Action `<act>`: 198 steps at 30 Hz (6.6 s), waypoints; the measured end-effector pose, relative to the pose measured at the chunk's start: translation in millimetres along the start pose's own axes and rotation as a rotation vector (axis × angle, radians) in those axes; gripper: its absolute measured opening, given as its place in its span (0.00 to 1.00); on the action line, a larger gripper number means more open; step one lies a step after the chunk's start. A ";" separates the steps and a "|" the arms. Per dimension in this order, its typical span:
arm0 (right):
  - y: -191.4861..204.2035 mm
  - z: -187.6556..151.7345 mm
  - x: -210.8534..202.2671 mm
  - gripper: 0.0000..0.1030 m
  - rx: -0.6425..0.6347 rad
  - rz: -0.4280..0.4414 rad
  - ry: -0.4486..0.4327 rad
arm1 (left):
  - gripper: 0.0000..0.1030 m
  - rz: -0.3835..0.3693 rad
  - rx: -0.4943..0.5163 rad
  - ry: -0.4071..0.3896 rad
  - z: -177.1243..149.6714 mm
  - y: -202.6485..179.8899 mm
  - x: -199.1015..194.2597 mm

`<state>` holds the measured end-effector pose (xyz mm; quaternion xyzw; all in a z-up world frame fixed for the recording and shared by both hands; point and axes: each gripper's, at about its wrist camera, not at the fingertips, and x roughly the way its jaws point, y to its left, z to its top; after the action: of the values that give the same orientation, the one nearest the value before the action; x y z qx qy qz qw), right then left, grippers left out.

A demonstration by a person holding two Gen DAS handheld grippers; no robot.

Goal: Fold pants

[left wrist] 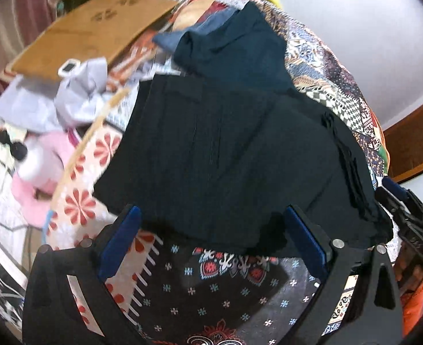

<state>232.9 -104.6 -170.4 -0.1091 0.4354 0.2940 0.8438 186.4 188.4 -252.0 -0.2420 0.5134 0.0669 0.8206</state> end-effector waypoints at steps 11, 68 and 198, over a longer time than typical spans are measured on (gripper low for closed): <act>1.4 -10.7 16.3 0.61 0.006 0.048 0.081 | 0.98 -0.213 -0.212 0.082 -24.2 26.6 12.3; -126.3 -105.3 -37.5 0.73 0.321 0.015 0.099 | 0.14 -0.126 0.612 -0.322 13.0 -344.2 -24.0; -176.6 -43.9 23.4 0.23 0.330 -0.022 0.086 | 0.71 0.042 0.745 0.034 80.2 -276.9 122.6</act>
<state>318.3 -256.4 -228.0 0.0139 0.5123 0.2043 0.8341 407.5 -33.2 -239.8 0.0826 0.5212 -0.1116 0.8421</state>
